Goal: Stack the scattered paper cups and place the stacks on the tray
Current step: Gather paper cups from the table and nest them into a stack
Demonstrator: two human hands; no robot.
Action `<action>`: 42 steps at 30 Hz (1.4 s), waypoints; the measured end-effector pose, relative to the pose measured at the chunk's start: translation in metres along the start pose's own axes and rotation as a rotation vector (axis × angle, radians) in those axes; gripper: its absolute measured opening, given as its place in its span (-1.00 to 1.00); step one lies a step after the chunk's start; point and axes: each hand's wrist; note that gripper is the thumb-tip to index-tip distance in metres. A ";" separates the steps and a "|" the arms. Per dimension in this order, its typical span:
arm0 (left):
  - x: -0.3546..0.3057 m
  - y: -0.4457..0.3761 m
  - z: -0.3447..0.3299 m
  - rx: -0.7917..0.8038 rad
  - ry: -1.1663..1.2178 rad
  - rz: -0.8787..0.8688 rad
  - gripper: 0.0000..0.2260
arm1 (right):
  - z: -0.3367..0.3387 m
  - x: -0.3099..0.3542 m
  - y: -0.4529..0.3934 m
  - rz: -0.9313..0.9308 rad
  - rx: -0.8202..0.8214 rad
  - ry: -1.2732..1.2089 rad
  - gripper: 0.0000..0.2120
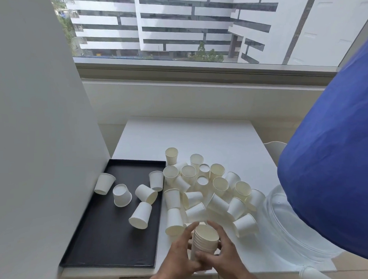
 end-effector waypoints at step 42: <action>-0.024 -0.023 -0.015 -0.222 -0.530 -0.574 -0.90 | 0.017 -0.020 -0.013 -0.002 -0.144 0.509 0.12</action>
Point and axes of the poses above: each hand's wrist, its own y-axis away from the middle knuckle, its own z-axis out of the back of the hand, x = y × z, and after that the axes turned 9 degrees about -z, right-handed
